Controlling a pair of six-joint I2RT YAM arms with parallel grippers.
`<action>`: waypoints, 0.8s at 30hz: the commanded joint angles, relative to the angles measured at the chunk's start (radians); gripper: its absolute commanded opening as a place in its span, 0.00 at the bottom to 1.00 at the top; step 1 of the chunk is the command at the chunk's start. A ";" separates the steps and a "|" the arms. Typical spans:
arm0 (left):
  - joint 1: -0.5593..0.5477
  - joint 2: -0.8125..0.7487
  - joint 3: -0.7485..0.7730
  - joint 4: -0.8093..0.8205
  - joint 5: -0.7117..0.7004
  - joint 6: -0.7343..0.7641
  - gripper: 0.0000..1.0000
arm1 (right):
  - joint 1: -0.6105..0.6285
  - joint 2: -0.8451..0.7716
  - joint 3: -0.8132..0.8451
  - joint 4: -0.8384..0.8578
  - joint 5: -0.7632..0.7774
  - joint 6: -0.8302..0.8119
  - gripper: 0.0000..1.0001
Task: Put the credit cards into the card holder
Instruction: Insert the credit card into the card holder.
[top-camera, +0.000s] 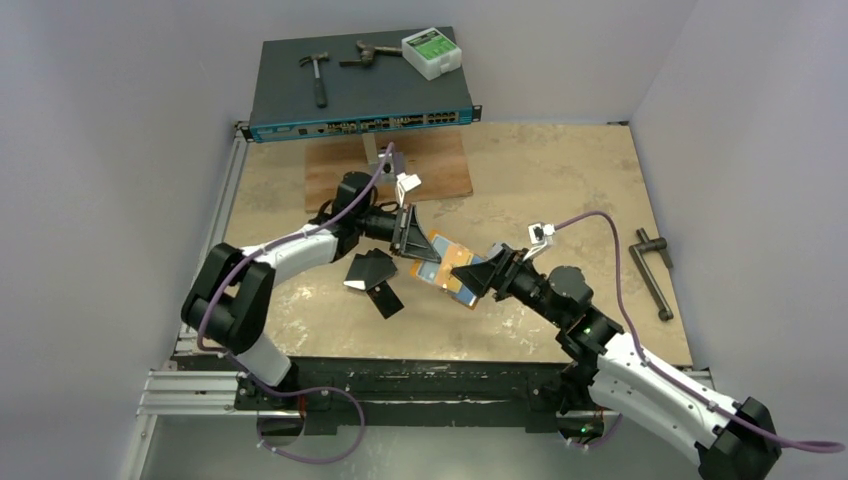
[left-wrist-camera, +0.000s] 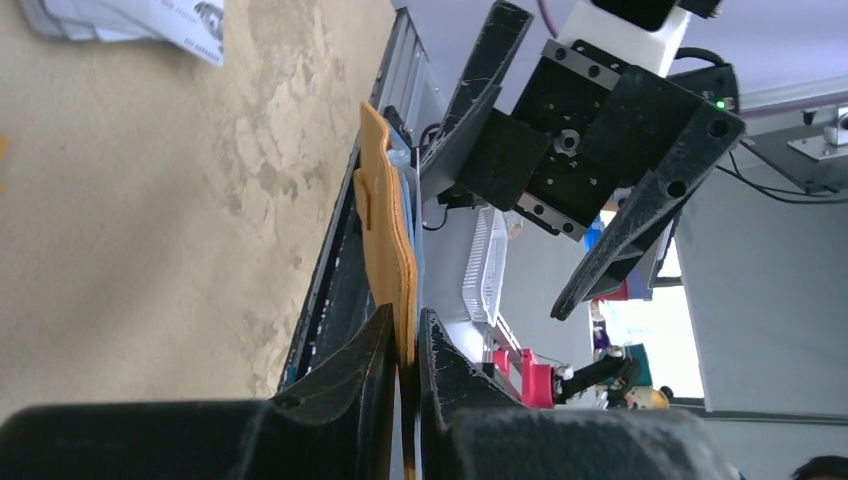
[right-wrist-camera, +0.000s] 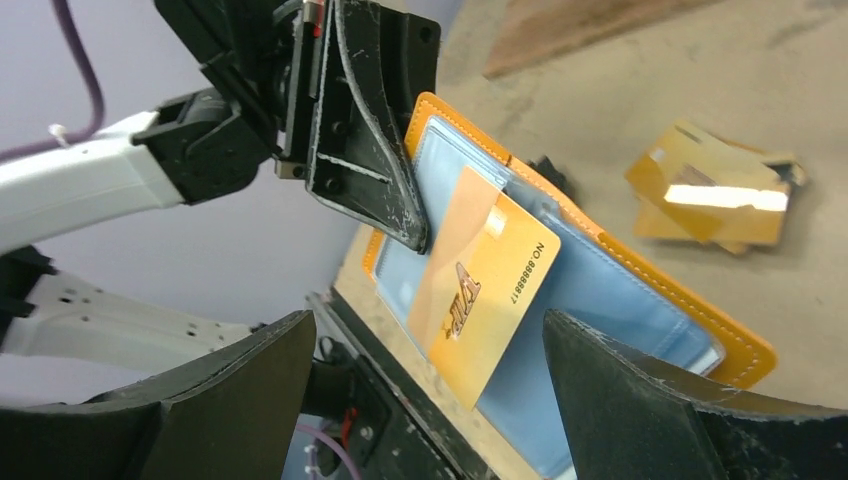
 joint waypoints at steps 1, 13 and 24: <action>-0.020 0.082 -0.057 0.130 0.009 -0.053 0.00 | -0.007 0.010 -0.008 -0.130 0.008 -0.023 0.85; -0.073 0.339 -0.142 0.407 -0.078 -0.143 0.00 | -0.006 0.034 -0.048 -0.234 0.037 0.009 0.86; -0.082 0.317 -0.159 0.038 -0.327 0.102 0.38 | -0.005 0.042 -0.086 -0.305 -0.003 0.049 0.83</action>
